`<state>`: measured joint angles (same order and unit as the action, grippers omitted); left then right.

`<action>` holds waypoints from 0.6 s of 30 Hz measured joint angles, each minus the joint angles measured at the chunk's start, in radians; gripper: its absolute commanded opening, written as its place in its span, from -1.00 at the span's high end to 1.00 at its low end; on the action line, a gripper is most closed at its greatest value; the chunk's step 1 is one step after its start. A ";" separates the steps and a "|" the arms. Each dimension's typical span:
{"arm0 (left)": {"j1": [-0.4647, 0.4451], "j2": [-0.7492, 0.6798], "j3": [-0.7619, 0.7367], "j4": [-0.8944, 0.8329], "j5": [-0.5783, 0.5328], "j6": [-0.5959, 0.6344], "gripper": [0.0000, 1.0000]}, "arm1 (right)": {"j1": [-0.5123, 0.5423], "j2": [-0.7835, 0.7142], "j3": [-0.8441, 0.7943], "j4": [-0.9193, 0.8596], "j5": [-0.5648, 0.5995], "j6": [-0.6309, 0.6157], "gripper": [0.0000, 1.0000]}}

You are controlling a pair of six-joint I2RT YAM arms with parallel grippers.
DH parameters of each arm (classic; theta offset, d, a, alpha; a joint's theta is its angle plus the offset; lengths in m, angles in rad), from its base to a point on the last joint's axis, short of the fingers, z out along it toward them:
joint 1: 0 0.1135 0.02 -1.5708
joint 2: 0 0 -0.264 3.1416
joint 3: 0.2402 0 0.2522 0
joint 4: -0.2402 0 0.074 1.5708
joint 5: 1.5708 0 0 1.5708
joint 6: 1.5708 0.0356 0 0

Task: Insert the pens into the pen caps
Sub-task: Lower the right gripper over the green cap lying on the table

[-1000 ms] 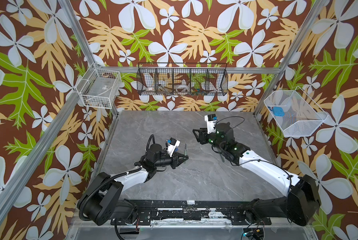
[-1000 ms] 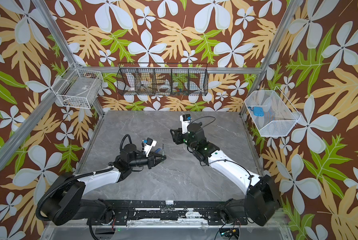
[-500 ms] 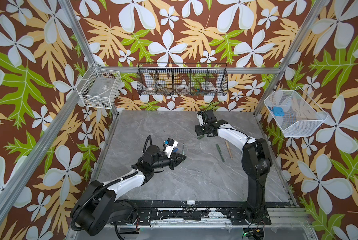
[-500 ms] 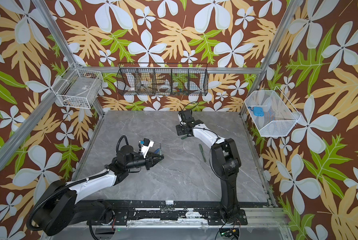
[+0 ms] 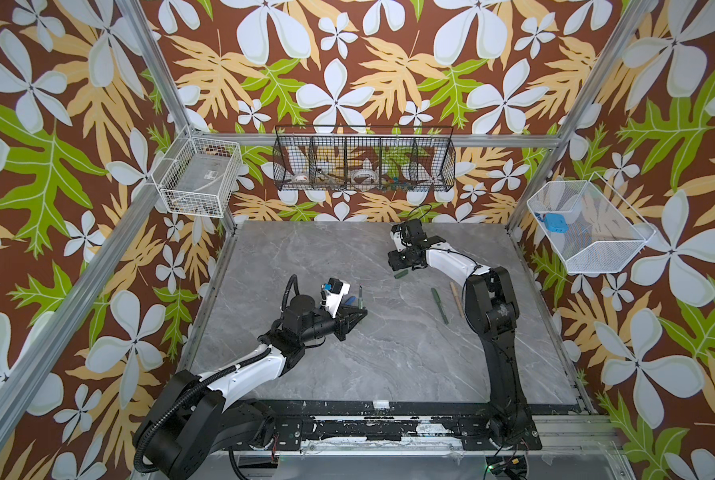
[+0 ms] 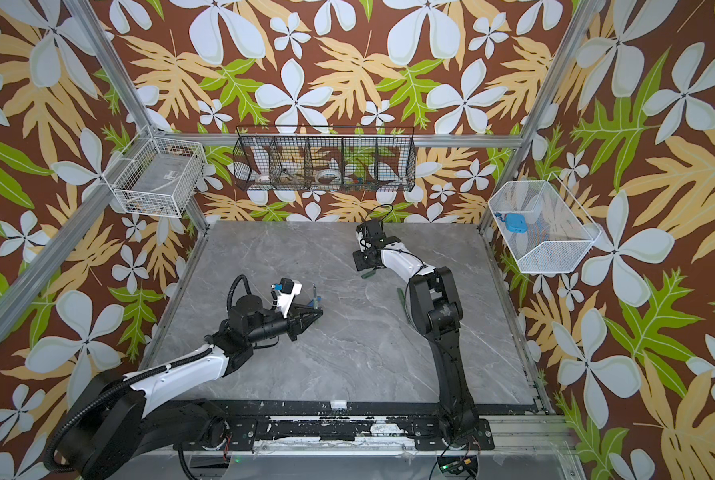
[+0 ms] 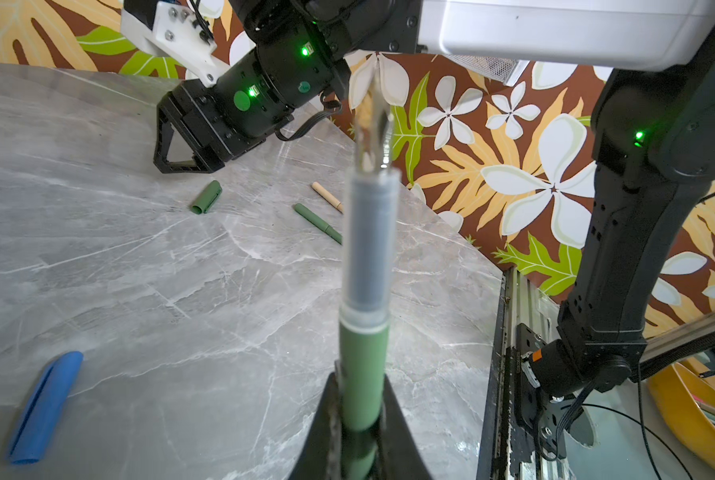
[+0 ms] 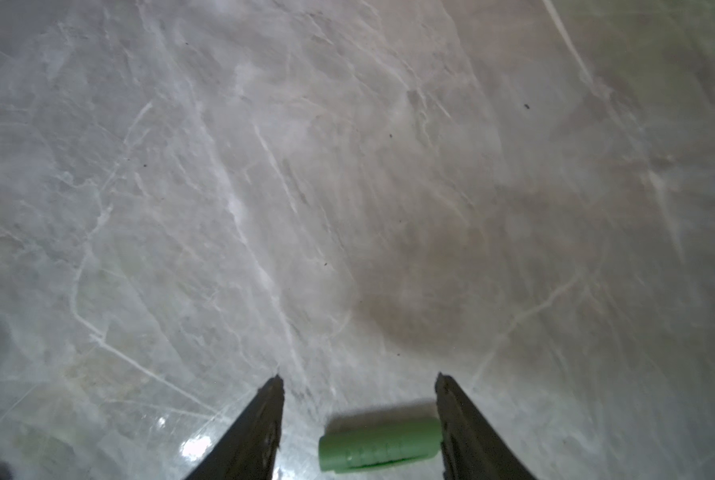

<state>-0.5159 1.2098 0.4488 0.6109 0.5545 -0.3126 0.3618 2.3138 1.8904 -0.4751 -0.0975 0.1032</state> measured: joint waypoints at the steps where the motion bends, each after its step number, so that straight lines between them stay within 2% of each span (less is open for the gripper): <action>1: 0.000 -0.002 -0.002 0.000 -0.001 0.000 1.00 | -0.008 0.011 0.001 0.000 -0.013 -0.002 -0.17; 7: 0.000 -0.005 -0.005 0.000 -0.005 0.004 1.00 | -0.021 0.034 -0.005 -0.012 -0.065 -0.011 -0.17; 18: 0.000 0.002 -0.005 0.005 -0.008 0.005 1.00 | -0.021 -0.023 -0.117 0.002 -0.159 -0.033 -0.18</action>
<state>-0.5159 1.2118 0.4442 0.6159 0.5465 -0.3080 0.3412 2.2910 1.7733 -0.4736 -0.2565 0.0700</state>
